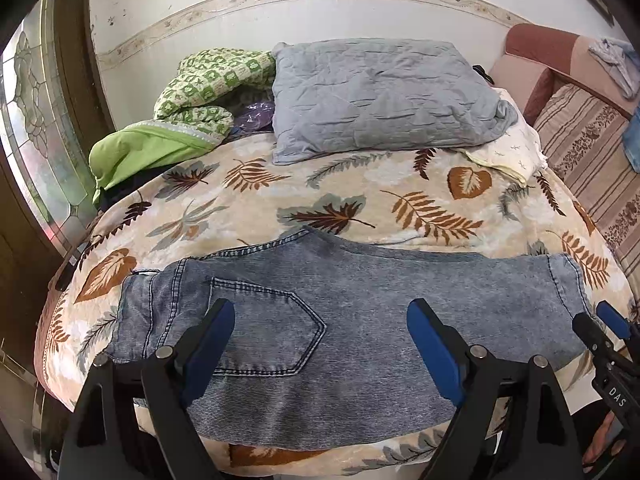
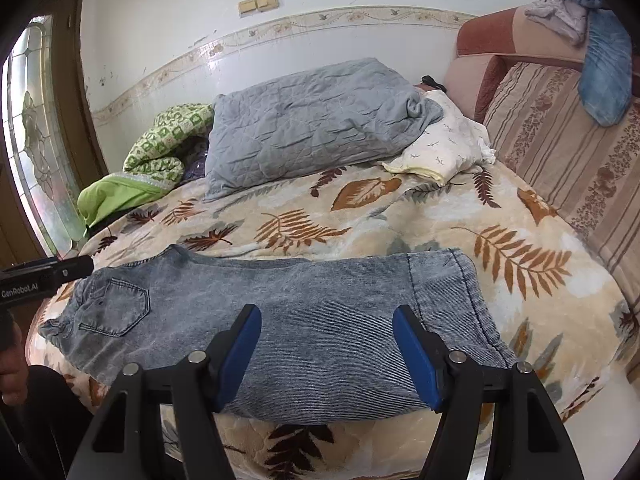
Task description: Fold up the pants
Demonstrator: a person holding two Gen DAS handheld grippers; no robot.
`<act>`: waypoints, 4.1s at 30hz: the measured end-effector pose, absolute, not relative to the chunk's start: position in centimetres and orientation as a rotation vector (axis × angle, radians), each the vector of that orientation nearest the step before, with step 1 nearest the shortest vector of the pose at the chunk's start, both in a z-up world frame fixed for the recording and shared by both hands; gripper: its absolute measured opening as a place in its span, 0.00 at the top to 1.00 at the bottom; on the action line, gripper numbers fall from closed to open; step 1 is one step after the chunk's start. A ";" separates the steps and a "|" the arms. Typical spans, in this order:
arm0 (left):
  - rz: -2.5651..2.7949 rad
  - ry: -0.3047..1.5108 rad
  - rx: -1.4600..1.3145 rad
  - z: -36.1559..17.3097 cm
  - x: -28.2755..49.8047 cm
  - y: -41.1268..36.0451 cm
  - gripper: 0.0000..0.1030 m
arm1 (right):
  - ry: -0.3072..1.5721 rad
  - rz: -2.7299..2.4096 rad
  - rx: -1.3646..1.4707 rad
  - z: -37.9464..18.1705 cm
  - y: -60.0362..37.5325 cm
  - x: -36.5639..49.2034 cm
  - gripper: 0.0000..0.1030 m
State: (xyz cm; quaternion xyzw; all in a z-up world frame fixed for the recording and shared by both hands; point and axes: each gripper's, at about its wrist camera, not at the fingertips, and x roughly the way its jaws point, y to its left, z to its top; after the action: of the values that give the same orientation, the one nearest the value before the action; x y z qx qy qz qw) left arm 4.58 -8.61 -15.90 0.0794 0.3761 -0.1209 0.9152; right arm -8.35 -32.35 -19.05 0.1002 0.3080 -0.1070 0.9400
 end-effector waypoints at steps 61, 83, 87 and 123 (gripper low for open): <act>0.329 0.944 0.039 -27.3 14.1 10.0 0.00 | 0.958 -0.179 0.091 -26.8 -27.0 0.8 0.31; -0.019 0.829 0.277 -21.2 8.3 -6.1 0.00 | 0.724 -0.337 0.706 -22.4 -47.2 -3.7 0.32; -0.100 0.896 0.349 -23.9 7.5 -10.1 0.00 | 0.818 -0.250 0.761 -24.2 -48.0 -0.9 0.32; -0.348 0.943 0.480 -24.8 7.0 -28.7 0.00 | 0.877 -0.032 1.260 -30.4 -54.4 -11.7 0.32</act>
State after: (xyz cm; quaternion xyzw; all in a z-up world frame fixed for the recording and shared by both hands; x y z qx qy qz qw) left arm 6.95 -28.66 -24.83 0.2276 0.4477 -0.1650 0.8488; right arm -11.71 -54.44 -30.40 0.5698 0.3966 -0.0145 0.7196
